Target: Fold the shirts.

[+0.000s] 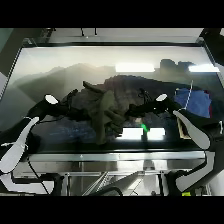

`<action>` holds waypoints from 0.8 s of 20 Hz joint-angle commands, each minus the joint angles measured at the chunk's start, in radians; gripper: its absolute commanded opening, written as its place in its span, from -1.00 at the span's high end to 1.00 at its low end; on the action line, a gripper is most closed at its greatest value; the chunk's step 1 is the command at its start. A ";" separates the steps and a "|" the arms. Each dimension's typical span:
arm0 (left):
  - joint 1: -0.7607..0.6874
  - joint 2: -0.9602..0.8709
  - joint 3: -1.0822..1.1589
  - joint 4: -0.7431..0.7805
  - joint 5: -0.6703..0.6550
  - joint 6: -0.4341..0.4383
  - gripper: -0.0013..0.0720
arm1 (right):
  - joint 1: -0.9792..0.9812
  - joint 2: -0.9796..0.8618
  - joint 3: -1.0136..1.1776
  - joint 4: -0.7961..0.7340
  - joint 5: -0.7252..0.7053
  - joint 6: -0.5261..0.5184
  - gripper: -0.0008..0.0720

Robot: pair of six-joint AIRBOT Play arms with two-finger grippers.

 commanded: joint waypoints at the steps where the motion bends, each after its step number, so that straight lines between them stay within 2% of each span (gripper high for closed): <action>1: -0.017 0.000 0.075 -0.009 -0.045 -0.002 0.92 | -0.006 0.021 0.003 0.140 0.048 -0.099 0.93; 5: 0.003 0.091 0.147 -0.007 -0.116 -0.015 0.92 | -0.061 0.169 0.009 0.140 0.060 -0.099 0.93; 10: 0.061 0.324 0.319 -0.008 -0.244 -0.054 0.92 | -0.178 0.487 0.108 0.159 0.103 -0.103 0.93; 13: 0.060 0.485 0.486 -0.007 -0.307 -0.078 0.92 | -0.189 0.700 0.194 0.159 0.097 -0.141 0.93; 16: 0.060 0.633 0.625 -0.001 -0.307 -0.085 0.92 | -0.189 0.863 0.239 0.157 0.062 -0.187 0.93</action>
